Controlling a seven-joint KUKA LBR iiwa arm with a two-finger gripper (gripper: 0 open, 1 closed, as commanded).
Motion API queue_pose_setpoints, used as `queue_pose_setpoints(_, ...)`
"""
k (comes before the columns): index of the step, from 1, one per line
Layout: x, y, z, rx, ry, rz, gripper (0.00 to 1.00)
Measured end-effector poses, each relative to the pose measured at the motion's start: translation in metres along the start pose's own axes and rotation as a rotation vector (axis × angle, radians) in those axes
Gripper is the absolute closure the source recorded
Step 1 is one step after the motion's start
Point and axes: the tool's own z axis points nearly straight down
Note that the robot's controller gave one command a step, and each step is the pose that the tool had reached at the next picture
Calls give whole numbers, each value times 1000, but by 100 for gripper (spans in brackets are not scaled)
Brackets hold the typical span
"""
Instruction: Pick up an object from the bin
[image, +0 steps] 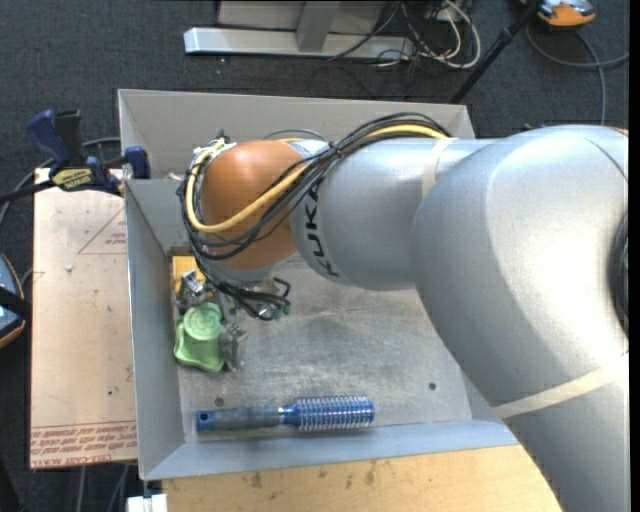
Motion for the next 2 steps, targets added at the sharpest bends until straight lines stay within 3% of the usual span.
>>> queue_pose_setpoints(1,0,0,-1,0,-2,1,100)
queue_pose_setpoints(2,-7,2,-101,1,-8,-22,100)
